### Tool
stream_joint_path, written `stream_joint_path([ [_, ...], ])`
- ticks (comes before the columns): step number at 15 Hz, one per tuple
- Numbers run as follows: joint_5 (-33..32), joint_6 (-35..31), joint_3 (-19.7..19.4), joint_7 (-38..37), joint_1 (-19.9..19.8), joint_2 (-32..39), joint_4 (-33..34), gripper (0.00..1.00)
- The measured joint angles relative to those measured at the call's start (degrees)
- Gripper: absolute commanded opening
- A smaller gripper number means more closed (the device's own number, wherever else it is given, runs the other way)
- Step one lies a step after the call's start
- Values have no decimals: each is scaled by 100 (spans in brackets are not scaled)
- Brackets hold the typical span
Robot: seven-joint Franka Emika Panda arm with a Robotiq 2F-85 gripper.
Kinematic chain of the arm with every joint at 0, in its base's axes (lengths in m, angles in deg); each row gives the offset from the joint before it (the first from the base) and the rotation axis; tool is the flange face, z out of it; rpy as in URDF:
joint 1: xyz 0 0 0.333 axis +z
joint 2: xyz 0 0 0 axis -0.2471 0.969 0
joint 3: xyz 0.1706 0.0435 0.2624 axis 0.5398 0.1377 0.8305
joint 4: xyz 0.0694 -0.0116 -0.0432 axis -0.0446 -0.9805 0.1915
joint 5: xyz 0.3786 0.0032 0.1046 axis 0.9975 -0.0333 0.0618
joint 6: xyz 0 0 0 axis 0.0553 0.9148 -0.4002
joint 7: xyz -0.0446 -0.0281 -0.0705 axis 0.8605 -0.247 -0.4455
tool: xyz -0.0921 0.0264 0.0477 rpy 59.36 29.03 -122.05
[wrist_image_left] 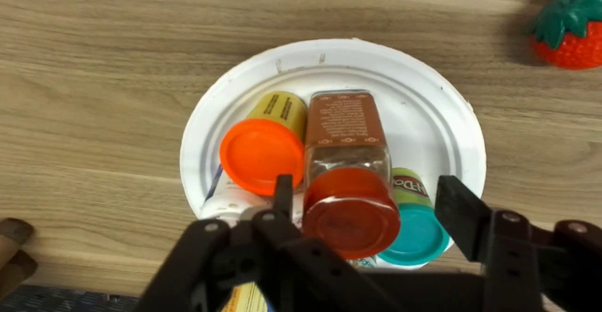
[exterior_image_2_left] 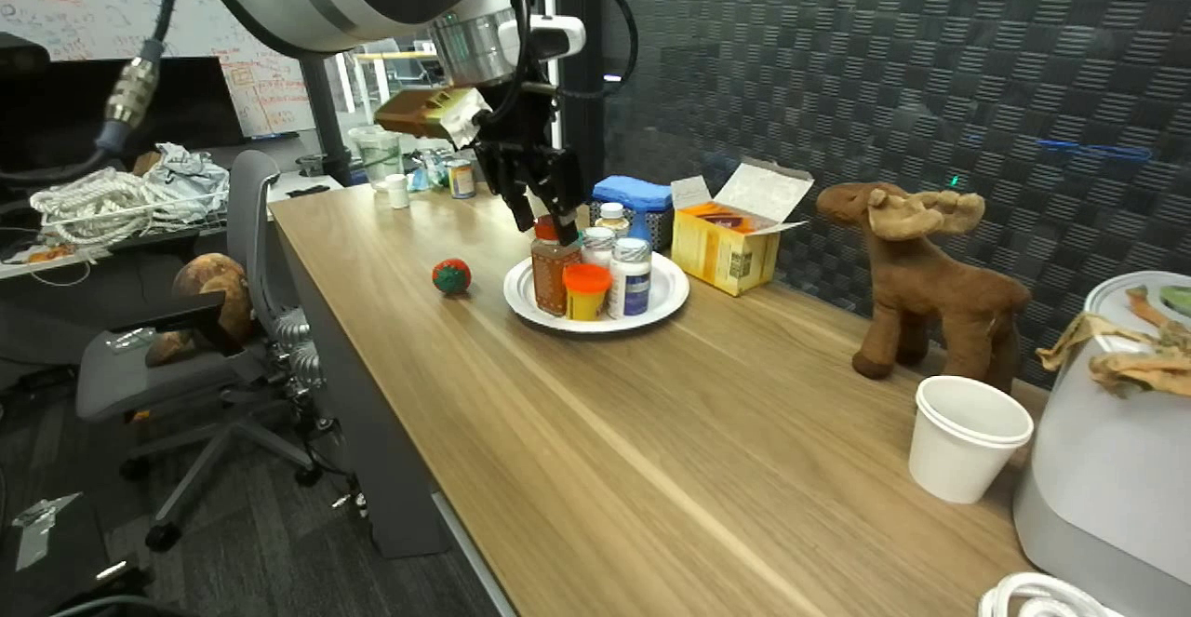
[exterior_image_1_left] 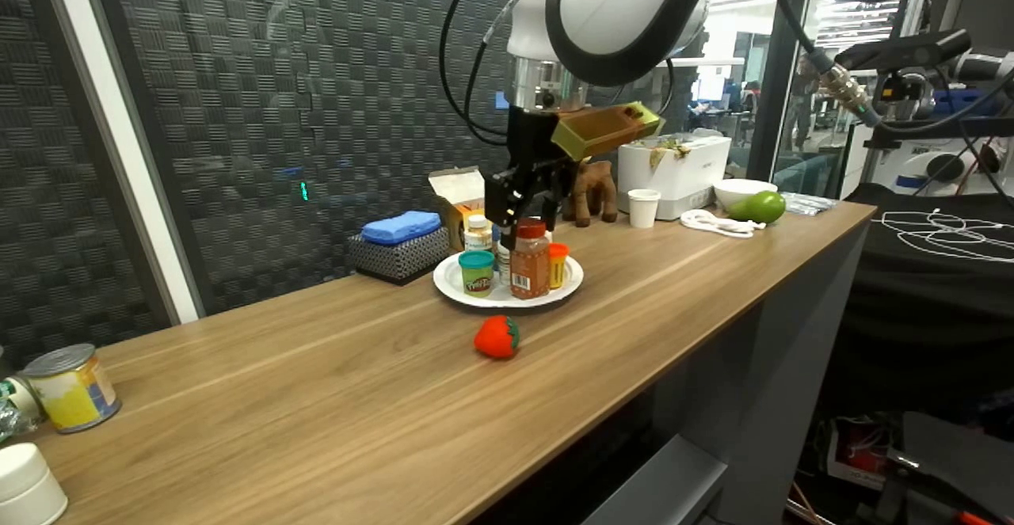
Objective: Put the bottles and red plushy on the plate
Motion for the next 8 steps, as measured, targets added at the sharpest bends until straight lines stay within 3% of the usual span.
stream_joint_path([
  [8,-413,294,367,-518,387,-376,-26,100],
])
